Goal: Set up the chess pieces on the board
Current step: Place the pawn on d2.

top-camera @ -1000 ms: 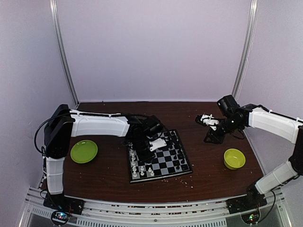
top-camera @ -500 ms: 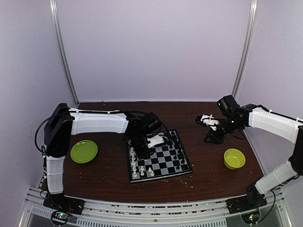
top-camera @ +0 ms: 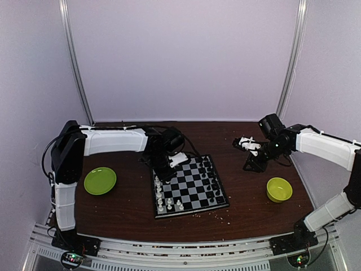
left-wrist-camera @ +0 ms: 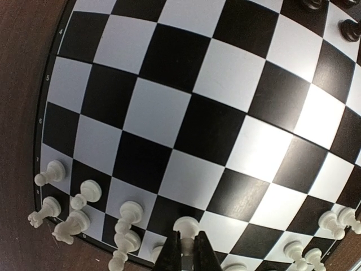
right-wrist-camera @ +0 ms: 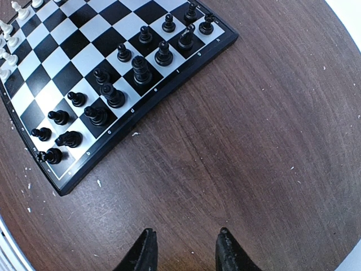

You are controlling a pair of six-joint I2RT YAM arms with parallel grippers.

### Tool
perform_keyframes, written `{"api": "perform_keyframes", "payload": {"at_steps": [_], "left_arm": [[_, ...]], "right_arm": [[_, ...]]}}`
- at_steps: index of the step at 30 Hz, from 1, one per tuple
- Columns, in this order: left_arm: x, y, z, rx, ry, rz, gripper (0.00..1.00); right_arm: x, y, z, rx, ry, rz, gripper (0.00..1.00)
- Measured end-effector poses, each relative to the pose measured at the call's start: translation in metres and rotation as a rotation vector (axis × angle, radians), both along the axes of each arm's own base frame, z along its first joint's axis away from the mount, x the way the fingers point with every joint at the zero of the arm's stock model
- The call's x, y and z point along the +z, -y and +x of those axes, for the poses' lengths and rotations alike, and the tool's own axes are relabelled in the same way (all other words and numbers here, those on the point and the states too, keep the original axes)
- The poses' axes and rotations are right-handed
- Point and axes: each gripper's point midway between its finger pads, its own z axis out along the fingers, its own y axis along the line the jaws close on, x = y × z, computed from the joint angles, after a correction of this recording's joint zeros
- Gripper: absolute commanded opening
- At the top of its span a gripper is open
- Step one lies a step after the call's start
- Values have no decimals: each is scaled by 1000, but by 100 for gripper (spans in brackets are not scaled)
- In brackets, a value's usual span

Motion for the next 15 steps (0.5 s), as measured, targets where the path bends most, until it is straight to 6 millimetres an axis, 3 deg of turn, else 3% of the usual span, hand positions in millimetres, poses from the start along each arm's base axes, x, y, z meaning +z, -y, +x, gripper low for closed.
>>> {"api": "perform_keyframes", "payload": {"at_steps": [15], "left_arm": [[-9, -6, 5, 31, 10, 33, 14]], "right_arm": [[-2, 2, 2, -7, -2, -15, 36]]}}
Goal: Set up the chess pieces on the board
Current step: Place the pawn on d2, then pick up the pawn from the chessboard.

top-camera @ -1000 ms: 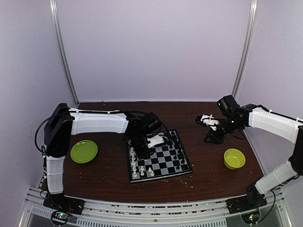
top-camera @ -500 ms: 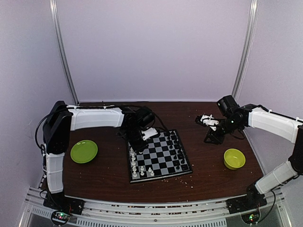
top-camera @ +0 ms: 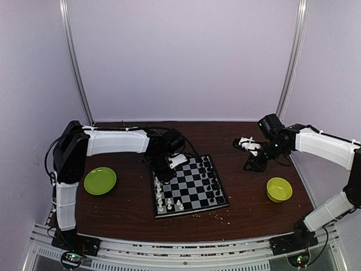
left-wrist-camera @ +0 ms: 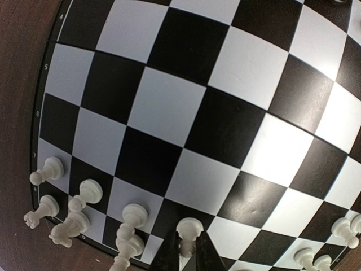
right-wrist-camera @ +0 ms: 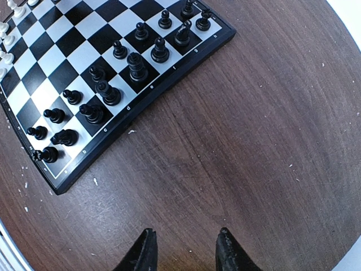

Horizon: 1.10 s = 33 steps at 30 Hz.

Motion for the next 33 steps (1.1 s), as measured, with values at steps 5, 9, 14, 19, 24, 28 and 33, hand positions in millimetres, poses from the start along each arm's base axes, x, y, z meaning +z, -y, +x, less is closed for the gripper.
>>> {"api": "perform_keyframes", "payload": {"at_steps": [5, 9, 14, 19, 24, 28, 33], "left_arm": [[-2, 0, 0, 3, -1, 4, 22], [0, 1, 1, 5, 3, -1, 24], [14, 5, 0, 1, 22, -27, 24], [56, 23, -15, -48, 61, -127, 21], [84, 46, -48, -157, 73, -218, 22], [72, 55, -76, -232, 23, -215, 22], [52, 54, -95, -278, -29, -185, 23]], "right_arm": [[-1, 0, -1, -1, -5, -2, 36], [-2, 0, -1, -1, -10, -4, 36], [-2, 1, -1, 0, -10, -5, 36], [-3, 1, -1, 0, -15, -8, 36], [-5, 1, -2, 2, -22, -13, 36], [-4, 1, -2, 3, -24, -13, 36], [-5, 0, -4, 8, -29, -16, 36]]}}
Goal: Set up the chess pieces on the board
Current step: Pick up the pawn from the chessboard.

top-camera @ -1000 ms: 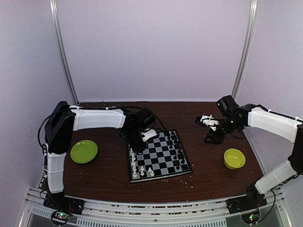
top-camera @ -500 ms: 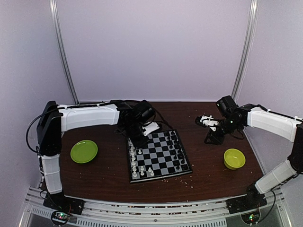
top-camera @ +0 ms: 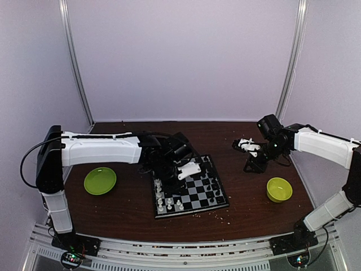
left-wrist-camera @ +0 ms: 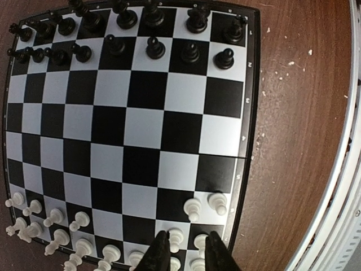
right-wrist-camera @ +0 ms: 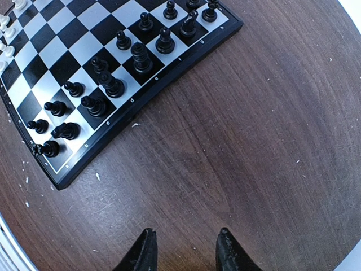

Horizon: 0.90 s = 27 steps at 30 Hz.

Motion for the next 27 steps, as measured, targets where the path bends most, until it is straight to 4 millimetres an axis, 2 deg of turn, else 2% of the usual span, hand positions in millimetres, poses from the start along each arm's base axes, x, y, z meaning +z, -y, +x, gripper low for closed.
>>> {"api": "perform_keyframes", "payload": {"at_steps": [19, 27], "left_arm": [[-45, -4, -3, -26, -45, 96, 23], [-57, -7, -4, -29, -58, 128, 17]], "right_arm": [[-3, -1, -2, 6, -13, -6, 36], [-4, -1, -2, 8, -16, -8, 36]]}}
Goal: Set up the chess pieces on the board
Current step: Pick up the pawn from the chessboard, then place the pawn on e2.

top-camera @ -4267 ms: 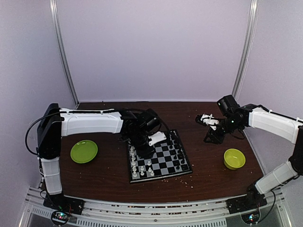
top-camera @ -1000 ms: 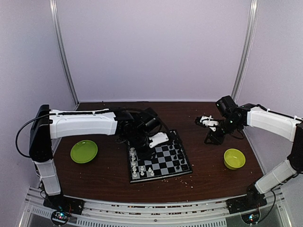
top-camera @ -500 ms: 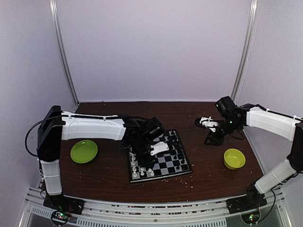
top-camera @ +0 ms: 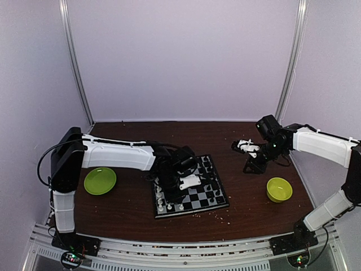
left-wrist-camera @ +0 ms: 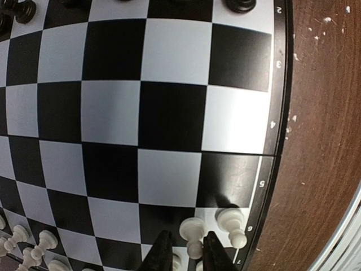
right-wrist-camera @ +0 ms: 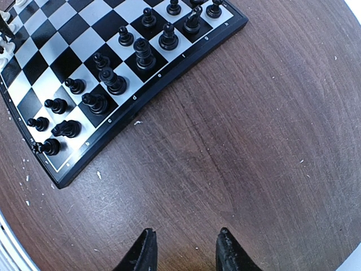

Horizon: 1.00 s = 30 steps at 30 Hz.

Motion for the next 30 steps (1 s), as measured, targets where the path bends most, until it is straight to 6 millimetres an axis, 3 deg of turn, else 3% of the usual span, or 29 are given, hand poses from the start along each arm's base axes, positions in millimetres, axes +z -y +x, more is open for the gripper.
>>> {"api": "perform_keyframes", "payload": {"at_steps": [6, 15, 24, 30], "left_arm": [[0, -1, 0, -5, 1, 5, 8], [14, 5, 19, 13, 72, -9, 7], [15, -21, 62, 144, 119, 19, 7], [14, -33, 76, 216, 119, 27, 6]], "right_arm": [[0, 0, 1, 0, -2, -1, 36], [-1, 0, 1, 1, -6, -3, 36], [-1, 0, 0, 1, -7, -3, 36], [-1, 0, 0, 1, -9, -4, 36]]}}
